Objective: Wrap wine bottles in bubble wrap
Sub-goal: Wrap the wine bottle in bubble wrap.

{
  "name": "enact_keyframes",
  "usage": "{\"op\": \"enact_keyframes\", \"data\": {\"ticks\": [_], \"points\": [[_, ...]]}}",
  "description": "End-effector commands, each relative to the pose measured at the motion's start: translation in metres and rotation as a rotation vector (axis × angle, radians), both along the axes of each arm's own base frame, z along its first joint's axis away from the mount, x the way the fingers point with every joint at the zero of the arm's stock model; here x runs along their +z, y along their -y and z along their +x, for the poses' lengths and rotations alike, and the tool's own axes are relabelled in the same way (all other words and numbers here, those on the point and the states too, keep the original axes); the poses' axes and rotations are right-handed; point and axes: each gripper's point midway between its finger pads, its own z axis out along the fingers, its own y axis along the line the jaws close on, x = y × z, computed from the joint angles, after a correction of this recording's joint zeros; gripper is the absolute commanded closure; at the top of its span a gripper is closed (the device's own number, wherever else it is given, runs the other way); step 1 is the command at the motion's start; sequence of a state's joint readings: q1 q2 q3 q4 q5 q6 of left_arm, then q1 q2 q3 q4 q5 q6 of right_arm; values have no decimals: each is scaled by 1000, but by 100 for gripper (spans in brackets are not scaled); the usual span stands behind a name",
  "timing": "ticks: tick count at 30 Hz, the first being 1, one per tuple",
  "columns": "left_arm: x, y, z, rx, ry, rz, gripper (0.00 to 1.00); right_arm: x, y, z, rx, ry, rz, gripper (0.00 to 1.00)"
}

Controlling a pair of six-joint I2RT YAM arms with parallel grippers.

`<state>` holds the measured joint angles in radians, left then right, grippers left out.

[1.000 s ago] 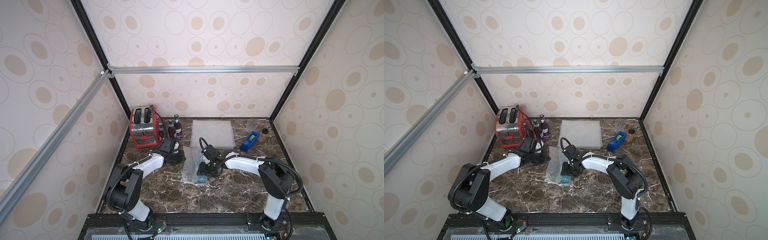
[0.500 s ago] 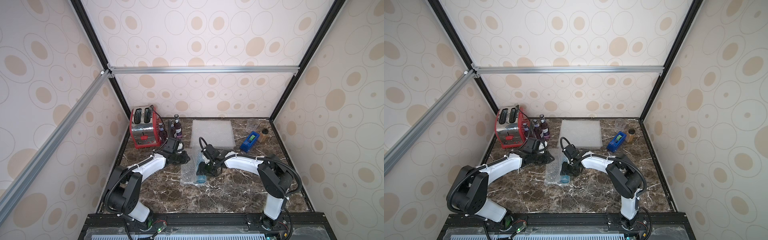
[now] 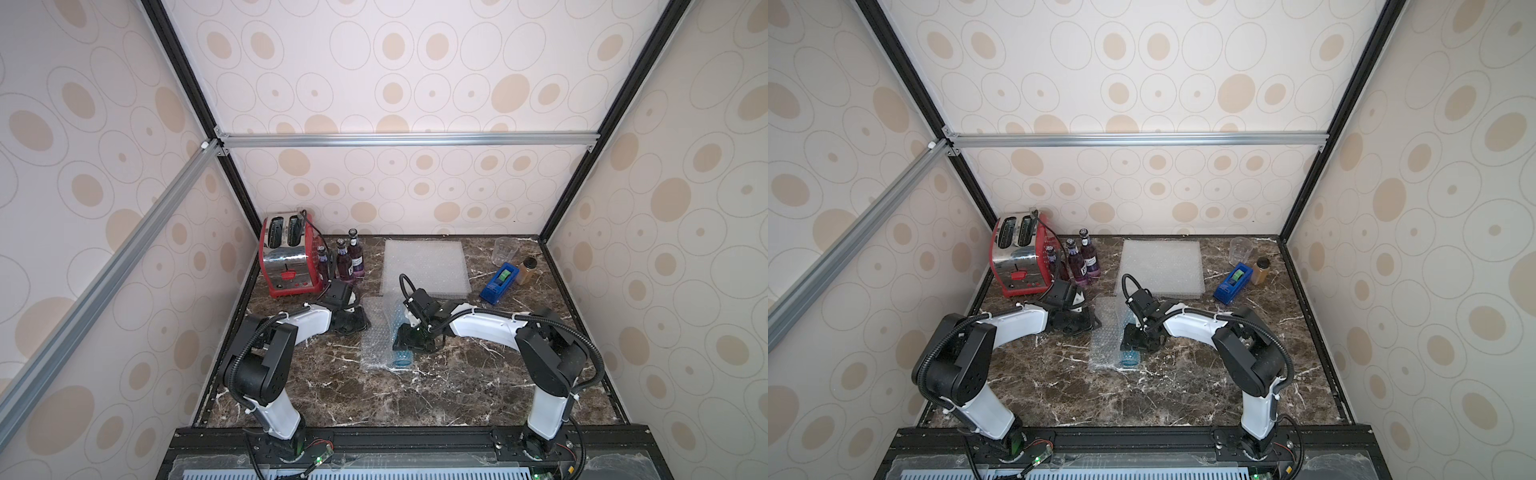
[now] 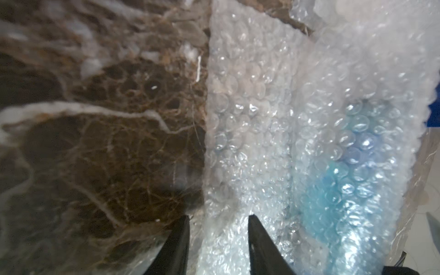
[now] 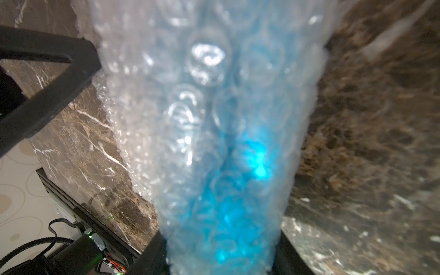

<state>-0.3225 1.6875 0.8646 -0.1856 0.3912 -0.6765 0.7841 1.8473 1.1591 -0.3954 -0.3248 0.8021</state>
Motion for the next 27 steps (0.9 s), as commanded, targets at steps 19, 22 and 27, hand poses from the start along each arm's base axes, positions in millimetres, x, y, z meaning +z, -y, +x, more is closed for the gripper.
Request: {"op": "enact_keyframes", "data": {"ticks": [19,22,27], "points": [[80,57,3,-161,162,-246,100,-34,20,-11,0,-57,-110,64],[87,76,-1,-219,141,-298,100,-31,17,-11,4,-56,-93,64],[86,104,-10,-302,95,-316,100,-30,15,-10,10,-58,-92,64]]}}
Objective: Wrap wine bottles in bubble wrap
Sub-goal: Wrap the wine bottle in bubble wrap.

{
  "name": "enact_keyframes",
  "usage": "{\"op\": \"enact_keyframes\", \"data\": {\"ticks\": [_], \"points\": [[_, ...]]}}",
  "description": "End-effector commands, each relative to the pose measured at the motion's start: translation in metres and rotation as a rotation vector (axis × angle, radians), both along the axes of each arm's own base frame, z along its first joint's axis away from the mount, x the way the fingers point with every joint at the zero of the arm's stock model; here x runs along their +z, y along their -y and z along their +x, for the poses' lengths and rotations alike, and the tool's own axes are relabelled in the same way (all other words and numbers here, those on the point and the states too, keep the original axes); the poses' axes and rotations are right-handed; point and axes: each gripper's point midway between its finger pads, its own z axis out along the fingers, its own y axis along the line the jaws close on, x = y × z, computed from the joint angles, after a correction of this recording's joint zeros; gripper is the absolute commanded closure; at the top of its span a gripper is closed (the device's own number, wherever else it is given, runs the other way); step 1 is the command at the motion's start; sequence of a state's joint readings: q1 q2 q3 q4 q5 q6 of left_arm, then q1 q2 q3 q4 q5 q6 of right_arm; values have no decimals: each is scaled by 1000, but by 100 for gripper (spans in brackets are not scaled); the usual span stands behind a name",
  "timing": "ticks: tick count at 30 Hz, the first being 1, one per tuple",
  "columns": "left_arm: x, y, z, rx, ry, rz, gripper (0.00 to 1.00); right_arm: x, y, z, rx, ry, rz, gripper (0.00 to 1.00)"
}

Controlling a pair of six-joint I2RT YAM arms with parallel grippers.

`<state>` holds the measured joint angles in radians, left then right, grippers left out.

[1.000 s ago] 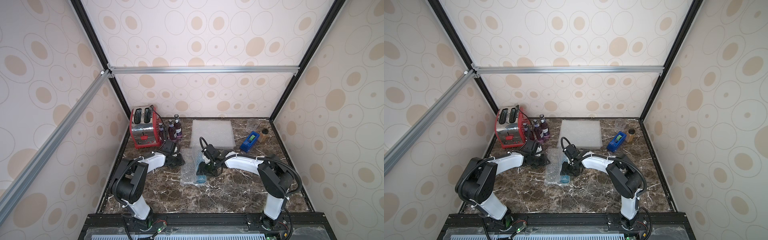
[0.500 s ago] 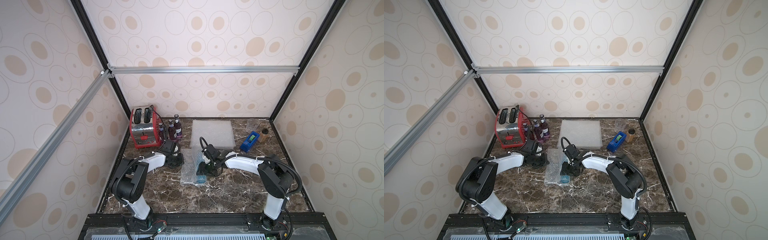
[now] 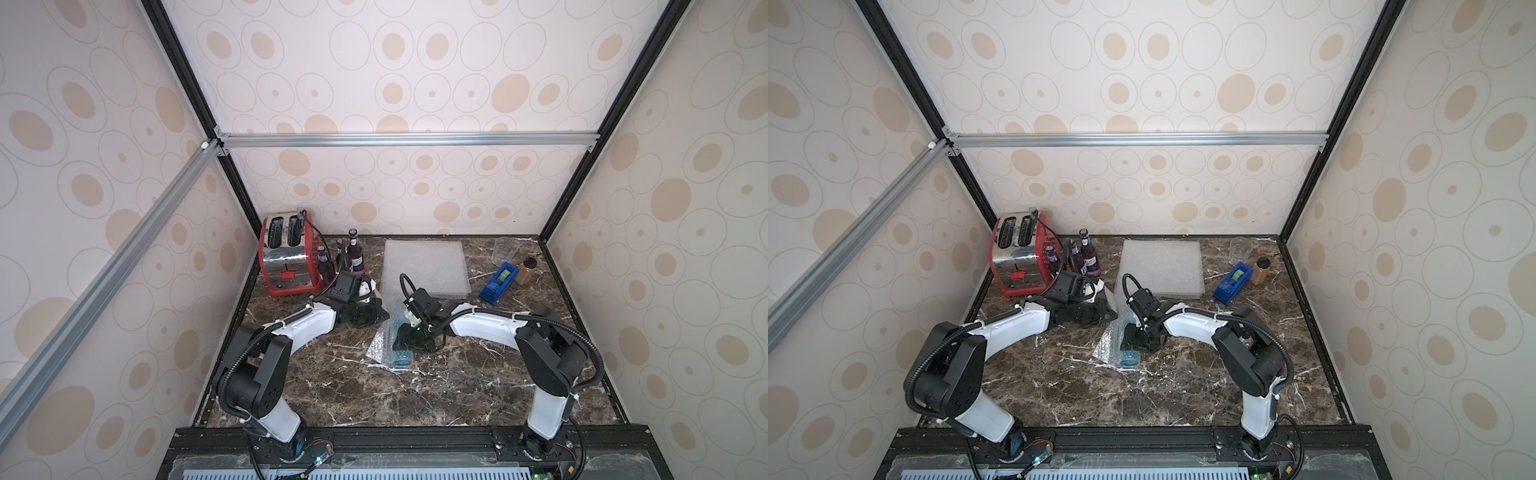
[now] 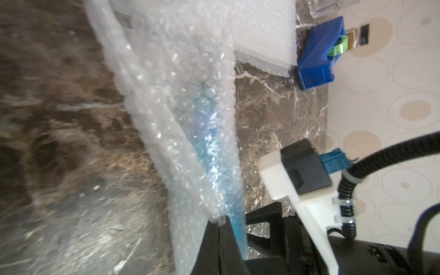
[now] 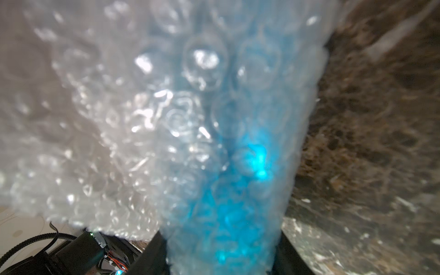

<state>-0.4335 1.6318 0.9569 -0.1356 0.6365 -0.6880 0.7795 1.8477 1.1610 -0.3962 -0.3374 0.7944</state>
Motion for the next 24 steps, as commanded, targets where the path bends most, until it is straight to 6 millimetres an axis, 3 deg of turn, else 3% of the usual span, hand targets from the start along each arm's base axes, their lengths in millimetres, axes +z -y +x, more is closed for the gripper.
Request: {"op": "enact_keyframes", "data": {"ticks": [1,9,14,20,24], "points": [[13,23,-3,-79,-7,-47,100,-31,15,-10,2,-55,-96,64],[-4,32,6,-60,-88,-40,100,-30,10,-10,14,-58,-81,64],[-27,31,7,-40,-128,9,100,-25,13,-10,25,-43,-84,64],[-57,20,3,-16,-165,84,100,-12,18,-12,50,-6,-82,54],[-65,15,1,-15,-169,114,100,-1,21,-16,62,10,-69,42]]}}
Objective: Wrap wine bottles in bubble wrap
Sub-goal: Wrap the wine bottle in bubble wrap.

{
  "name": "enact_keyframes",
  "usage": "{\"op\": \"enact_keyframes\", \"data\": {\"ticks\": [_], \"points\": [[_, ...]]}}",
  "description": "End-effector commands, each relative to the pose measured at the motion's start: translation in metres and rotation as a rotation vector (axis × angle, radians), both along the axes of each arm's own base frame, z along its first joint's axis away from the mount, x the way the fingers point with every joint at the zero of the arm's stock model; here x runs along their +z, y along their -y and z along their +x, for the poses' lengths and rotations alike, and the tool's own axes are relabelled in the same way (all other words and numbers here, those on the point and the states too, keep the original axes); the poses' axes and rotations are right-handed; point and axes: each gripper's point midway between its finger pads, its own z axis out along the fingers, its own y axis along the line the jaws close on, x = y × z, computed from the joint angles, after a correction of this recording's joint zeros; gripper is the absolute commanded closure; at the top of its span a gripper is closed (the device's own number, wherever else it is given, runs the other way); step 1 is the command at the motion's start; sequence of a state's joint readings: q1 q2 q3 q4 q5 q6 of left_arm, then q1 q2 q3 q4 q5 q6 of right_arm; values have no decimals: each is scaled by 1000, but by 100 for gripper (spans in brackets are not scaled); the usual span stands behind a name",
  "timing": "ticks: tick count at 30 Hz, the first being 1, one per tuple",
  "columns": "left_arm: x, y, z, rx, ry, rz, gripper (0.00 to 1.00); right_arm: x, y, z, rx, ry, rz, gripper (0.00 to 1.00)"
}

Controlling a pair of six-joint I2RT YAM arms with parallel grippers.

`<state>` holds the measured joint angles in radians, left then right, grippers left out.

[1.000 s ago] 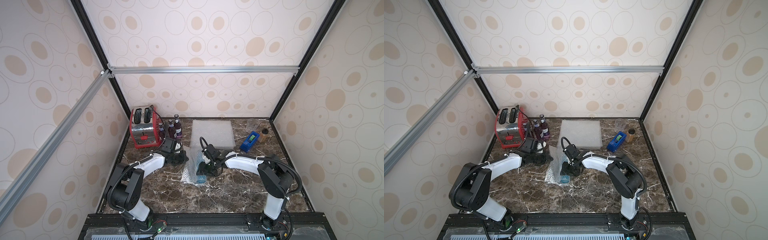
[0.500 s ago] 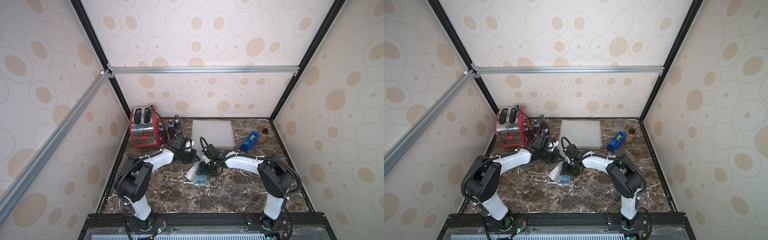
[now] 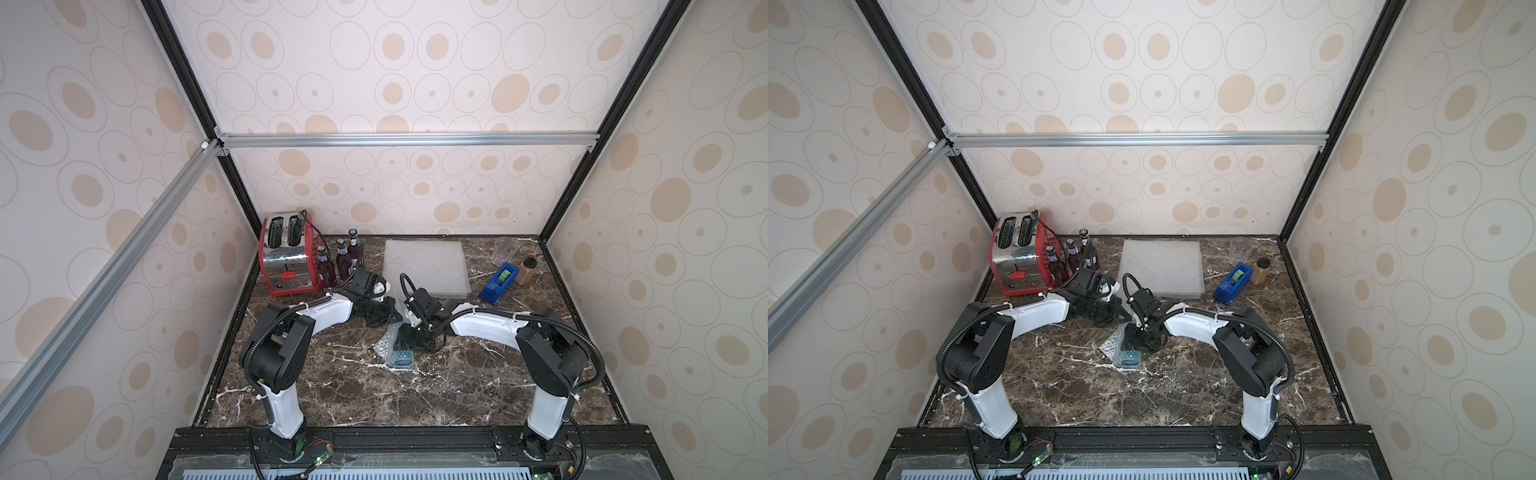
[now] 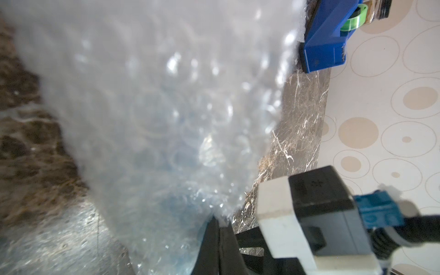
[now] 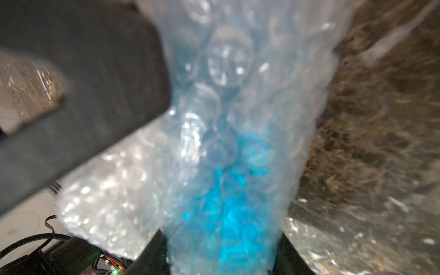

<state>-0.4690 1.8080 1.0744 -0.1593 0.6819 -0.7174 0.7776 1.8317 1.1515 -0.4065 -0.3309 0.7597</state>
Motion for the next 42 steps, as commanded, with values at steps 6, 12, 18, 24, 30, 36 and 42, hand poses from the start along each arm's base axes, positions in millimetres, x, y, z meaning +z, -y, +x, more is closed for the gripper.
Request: {"op": "enact_keyframes", "data": {"ticks": [6,12,18,24,30,36,42], "points": [[-44,-13,-7,19,-72,140,100,18,27,-20,47,45,-51,34],[-50,-15,-9,21,-77,158,100,37,41,-22,31,92,-69,33],[-55,-17,-11,26,-83,166,100,53,43,-16,5,201,-96,32],[-56,-14,-12,23,-89,160,97,72,28,-9,13,458,-167,20],[-54,-14,-12,28,-91,160,95,79,-11,-16,196,753,-224,17],[-52,-15,-13,24,-93,166,95,62,-35,-23,319,886,-262,17],[-53,-15,-13,25,-94,174,94,49,-37,-12,352,910,-370,17]]}}
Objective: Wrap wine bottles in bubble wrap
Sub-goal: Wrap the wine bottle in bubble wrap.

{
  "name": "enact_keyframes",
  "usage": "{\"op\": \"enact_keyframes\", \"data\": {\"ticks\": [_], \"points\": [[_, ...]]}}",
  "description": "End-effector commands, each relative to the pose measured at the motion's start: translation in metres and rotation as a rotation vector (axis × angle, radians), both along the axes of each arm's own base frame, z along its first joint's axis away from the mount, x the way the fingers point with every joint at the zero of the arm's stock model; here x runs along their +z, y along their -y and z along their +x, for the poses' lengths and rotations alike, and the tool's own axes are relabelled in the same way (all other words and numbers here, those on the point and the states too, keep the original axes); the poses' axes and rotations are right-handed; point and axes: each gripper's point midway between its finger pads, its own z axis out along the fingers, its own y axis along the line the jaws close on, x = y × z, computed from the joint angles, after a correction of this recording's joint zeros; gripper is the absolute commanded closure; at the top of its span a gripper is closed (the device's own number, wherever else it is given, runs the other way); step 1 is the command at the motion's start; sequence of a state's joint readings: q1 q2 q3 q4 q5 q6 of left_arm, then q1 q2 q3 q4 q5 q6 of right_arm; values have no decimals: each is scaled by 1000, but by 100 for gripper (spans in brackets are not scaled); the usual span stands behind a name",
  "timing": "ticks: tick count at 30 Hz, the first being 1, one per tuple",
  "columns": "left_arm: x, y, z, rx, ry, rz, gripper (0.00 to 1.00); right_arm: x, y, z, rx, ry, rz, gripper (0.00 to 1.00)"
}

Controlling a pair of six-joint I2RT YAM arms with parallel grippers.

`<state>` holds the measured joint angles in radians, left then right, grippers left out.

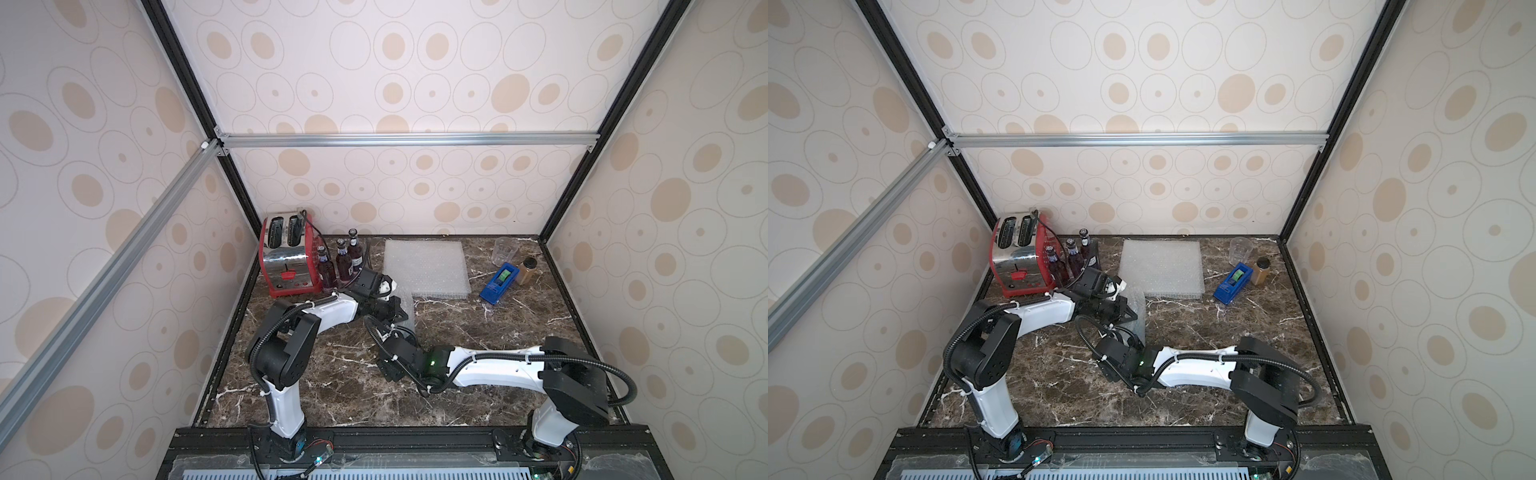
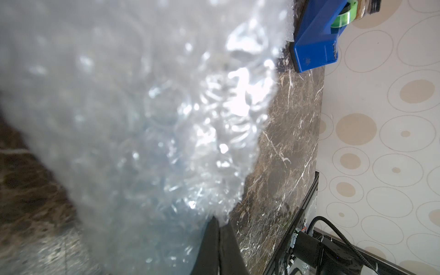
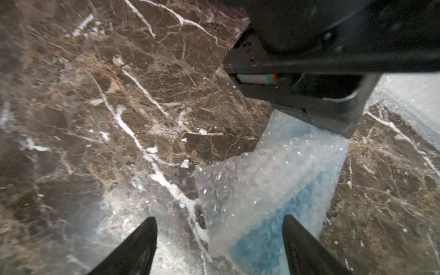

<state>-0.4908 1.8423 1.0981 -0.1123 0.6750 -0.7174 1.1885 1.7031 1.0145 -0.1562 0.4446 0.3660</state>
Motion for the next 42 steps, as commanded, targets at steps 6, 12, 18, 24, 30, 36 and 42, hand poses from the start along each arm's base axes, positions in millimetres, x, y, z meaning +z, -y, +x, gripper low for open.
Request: {"op": "enact_keyframes", "data": {"ticks": [6,12,18,24,30,36,42], "points": [[-56,-30,-20,47,-128,192,93,1,8,24,-71,105,-144,33],[-60,-31,-20,49,-129,203,92,21,25,19,-144,84,-106,88],[-66,-31,-21,46,-135,212,92,28,41,6,-240,-46,40,100],[-68,-32,-21,42,-136,217,86,17,59,-3,-361,-246,236,100],[-70,-32,-21,37,-137,225,67,5,89,2,-480,-329,387,100],[-68,-31,-21,30,-133,230,57,-9,106,2,-521,-399,433,100],[-71,-31,-21,23,-134,242,57,-2,113,4,-485,-440,411,71]]}}
